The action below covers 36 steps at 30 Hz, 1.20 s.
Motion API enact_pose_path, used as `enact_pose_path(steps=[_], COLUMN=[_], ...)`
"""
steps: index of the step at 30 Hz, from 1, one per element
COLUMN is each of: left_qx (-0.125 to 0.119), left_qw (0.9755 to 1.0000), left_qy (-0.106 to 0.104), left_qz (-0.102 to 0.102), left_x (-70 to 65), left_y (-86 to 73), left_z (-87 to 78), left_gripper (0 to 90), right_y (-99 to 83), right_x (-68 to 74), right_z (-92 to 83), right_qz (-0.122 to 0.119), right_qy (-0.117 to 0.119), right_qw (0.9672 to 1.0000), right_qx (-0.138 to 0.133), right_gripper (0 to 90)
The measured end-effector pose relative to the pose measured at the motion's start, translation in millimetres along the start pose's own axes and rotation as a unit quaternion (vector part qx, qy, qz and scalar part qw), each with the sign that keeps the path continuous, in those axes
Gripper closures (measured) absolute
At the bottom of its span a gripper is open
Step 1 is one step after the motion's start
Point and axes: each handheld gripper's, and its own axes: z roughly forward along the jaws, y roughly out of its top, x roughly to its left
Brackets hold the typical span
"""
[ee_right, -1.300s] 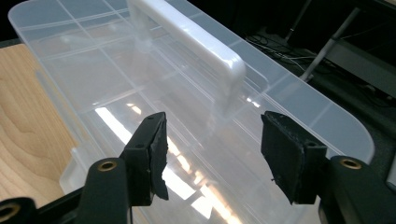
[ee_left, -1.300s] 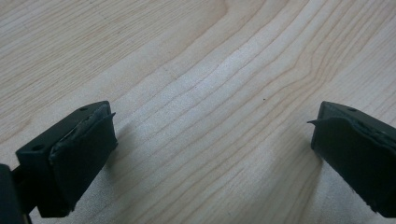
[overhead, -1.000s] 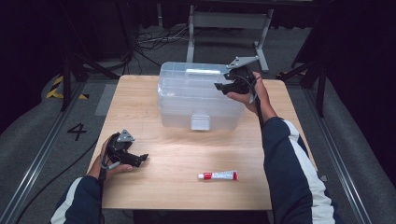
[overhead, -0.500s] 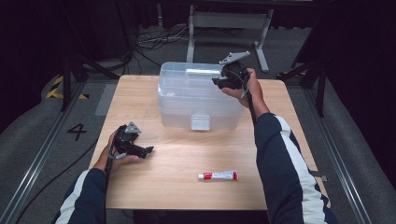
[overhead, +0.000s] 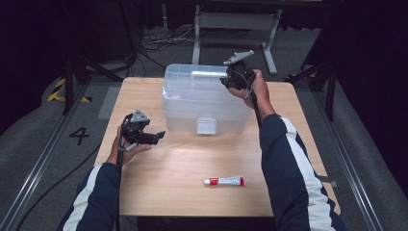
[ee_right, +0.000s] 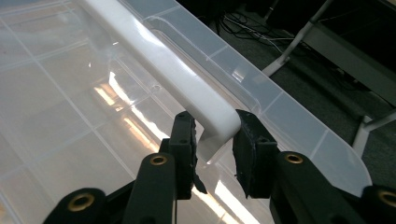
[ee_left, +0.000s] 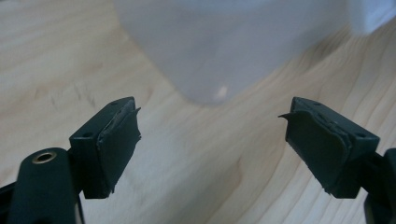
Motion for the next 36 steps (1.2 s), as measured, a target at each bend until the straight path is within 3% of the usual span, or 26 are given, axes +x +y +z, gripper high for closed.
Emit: enact_pose_path(steps=[3, 5, 9, 11, 14, 25, 28, 31, 36], left_qx=[-0.02, -0.031, -0.034, -0.038, -0.042, -0.019, -0.022, -0.01, -0.003], left_qw=[0.9998, 0.9993, 0.999, 0.999, 0.9986, 0.9988, 0.9997, 0.9998, 0.9998], left_qy=[0.002, 0.007, 0.005, -0.003, 0.014, 0.024, -0.002, -0.001, -0.001], left_qz=[0.002, 0.02, 0.029, 0.024, 0.03, 0.039, 0.011, 0.017, 0.018], left_x=[-1.6, -5.6, -9.6, -10.8, -12.7, -7.7, -2.8, -3.4, -2.9], left_y=[15.0, 20.4, 27.9, 31.9, 34.7, 32.0, 38.4, 41.8, 42.8], left_z=[3.4, 5.9, 11.7, 14.9, 18.4, 32.8, 33.8, 34.3, 31.4], left_gripper=[18.2, 19.7, 19.0, 19.7, 17.9, 19.5, 14.2, 11.3, 14.6], right_y=[0.9, 0.7, 0.8, 1.2, 1.7, 2.4, 2.3, 2.5, 2.8], right_x=[0.4, 0.5, 0.4, 1.0, 1.6, 2.4, 2.2, 3.0, 4.0], right_z=[0.2, 0.7, 1.0, 1.0, 0.7, 1.3, 1.3, 1.2, 1.0], right_qz=[-0.005, -0.005, -0.006, -0.011, -0.011, -0.014, -0.013, -0.014, -0.018], right_qy=[-0.005, -0.005, -0.005, -0.006, -0.009, -0.011, -0.01, -0.013, -0.014], right_qw=[1.0, 1.0, 1.0, 0.9999, 0.9999, 0.9998, 0.9998, 0.9998, 0.9997], right_qx=[0.003, 0.001, 0.001, 0.004, 0.008, 0.01, 0.01, 0.011, 0.012], right_gripper=[72.3, 72.3, 72.2, 72.2, 72.1, 71.9, 72.1, 72.0, 72.0])
